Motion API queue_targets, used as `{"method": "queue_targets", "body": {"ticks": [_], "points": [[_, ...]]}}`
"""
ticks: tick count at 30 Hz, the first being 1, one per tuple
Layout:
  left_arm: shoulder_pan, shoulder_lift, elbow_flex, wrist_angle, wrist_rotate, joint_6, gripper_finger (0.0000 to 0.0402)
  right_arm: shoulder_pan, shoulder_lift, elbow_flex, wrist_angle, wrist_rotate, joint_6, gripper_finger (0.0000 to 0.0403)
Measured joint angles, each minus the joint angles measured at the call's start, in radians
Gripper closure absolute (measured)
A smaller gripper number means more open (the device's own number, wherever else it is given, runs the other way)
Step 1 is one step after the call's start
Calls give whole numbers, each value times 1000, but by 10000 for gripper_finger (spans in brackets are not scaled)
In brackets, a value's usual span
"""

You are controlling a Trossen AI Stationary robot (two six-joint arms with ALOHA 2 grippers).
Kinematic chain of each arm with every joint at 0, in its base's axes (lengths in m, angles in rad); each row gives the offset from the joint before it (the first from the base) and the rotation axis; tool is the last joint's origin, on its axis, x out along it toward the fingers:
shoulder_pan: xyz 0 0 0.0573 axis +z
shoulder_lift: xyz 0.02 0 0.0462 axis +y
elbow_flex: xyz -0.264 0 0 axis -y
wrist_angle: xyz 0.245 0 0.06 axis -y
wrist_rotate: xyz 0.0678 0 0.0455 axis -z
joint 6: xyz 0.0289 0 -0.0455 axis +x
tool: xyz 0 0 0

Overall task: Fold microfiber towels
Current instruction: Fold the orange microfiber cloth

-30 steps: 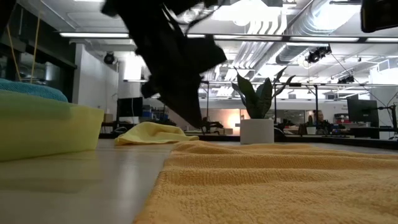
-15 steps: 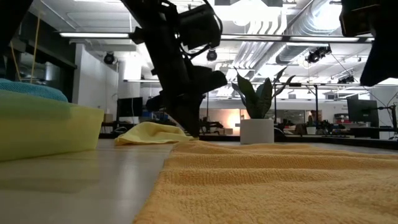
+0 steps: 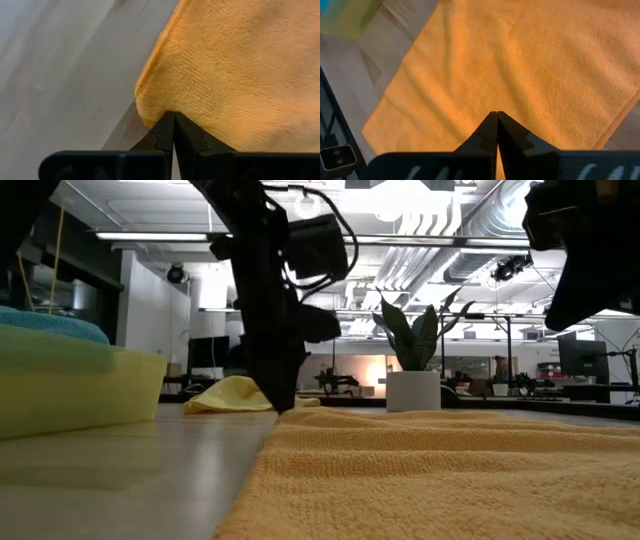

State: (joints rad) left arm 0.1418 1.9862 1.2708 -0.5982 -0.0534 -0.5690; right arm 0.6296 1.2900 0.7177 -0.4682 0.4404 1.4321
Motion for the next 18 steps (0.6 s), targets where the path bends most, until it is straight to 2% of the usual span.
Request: {"method": "queue_targets", "body": {"ticks": [5, 11, 18], "points": [[32, 23, 3, 8, -11, 32, 401, -50, 0, 1, 10, -10, 8, 403], [109, 23, 2, 10, -86, 69, 402, -123, 0, 1, 14, -11, 0, 403], [189, 24, 1, 17, -82, 76, 402, -198, 0, 1, 9, -7, -23, 403]]}}
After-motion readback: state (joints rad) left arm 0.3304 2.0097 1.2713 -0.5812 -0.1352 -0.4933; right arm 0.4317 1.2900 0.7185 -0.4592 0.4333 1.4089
